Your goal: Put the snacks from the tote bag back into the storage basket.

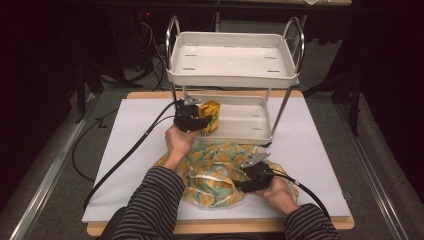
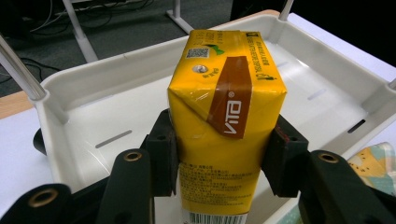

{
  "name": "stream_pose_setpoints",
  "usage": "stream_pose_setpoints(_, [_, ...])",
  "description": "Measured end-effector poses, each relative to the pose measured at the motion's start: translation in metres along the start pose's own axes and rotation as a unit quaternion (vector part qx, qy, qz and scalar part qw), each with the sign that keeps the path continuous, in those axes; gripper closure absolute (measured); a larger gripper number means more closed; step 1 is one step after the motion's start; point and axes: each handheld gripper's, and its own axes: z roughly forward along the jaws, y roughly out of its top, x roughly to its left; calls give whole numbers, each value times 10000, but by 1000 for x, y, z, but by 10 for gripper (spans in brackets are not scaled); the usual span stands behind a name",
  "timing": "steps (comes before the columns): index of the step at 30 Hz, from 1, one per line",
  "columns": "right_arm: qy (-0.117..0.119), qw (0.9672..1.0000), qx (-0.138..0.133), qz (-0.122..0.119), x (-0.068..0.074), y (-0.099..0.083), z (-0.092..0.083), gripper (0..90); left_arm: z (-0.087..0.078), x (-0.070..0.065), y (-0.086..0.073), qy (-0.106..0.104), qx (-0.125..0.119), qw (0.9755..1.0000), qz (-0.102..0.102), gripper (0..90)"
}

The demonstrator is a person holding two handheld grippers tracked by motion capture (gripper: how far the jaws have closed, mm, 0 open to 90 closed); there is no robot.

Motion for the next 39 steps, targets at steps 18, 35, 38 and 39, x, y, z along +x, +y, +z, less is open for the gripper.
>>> stream_pose_setpoints(18, [-6,10000,5,3,0,0,0,353,6,-5,-4,1,119,9998,164,533])
stream_pose_setpoints(35, [-1,10000,3,-1,0,0,0,353,6,-7,-5,-27,260,9992,298,531])
stream_pose_setpoints(38, [-5,10000,12,9,0,0,0,353,6,-7,-5,-35,289,9990,324,531])
stream_pose_setpoints(39, [-6,10000,14,10,0,0,0,353,6,-7,-5,-38,301,9990,335,531])
